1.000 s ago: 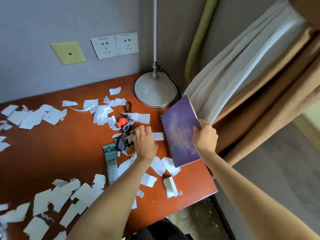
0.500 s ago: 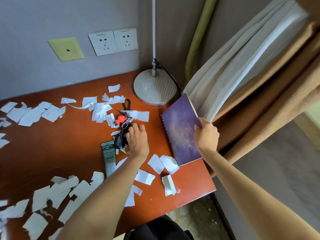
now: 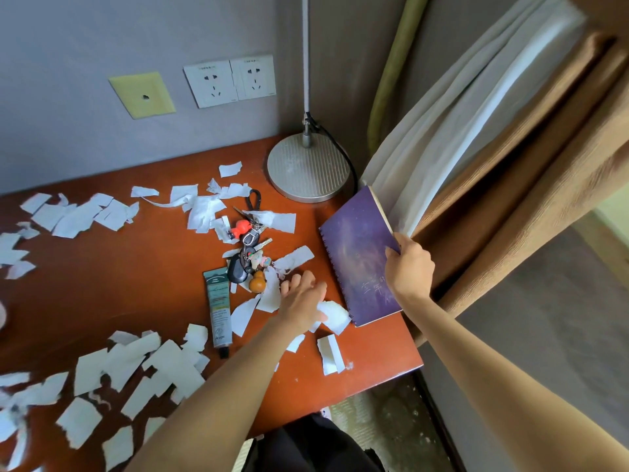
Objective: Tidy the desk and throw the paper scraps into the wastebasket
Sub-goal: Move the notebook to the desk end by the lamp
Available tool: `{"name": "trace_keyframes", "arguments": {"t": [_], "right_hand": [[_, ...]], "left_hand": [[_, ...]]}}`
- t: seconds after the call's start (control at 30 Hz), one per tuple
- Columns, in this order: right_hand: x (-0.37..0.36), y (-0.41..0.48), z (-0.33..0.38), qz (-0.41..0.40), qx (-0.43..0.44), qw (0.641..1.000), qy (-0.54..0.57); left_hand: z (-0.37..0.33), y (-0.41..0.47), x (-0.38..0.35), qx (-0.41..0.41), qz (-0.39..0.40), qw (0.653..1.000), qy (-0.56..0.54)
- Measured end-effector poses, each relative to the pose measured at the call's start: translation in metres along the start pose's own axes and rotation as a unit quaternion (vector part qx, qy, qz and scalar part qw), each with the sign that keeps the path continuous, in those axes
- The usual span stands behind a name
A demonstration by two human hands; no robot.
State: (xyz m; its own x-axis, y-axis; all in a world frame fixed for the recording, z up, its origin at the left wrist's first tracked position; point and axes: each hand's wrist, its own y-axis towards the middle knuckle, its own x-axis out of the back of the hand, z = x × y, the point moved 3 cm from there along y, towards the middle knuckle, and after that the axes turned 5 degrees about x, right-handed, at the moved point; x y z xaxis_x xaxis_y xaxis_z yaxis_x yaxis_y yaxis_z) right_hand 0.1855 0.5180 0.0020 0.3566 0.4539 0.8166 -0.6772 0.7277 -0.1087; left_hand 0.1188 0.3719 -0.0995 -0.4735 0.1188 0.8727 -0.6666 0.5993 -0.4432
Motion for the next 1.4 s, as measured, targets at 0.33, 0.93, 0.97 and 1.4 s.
{"name": "trace_keyframes", "arguments": {"t": [0.33,0.93,0.97,1.4], "right_hand": [[-0.020,0.011,0.004,0.020,-0.023,0.999,0.040],[-0.024,0.023,0.005,0.003,-0.041,0.998,0.047],[-0.025,0.023,0.006,0.004,-0.041,0.998,0.048],[-0.074,0.035,0.004,0.111,-0.106,0.986,0.069]], "left_hand": [[0.053,0.007,0.028,0.203,-0.095,0.973,-0.055],[0.039,0.035,0.027,0.187,-0.106,0.975,-0.062],[0.040,0.034,0.024,0.182,-0.103,0.976,-0.056],[0.089,0.018,0.039,0.265,-0.183,0.946,-0.028]]}}
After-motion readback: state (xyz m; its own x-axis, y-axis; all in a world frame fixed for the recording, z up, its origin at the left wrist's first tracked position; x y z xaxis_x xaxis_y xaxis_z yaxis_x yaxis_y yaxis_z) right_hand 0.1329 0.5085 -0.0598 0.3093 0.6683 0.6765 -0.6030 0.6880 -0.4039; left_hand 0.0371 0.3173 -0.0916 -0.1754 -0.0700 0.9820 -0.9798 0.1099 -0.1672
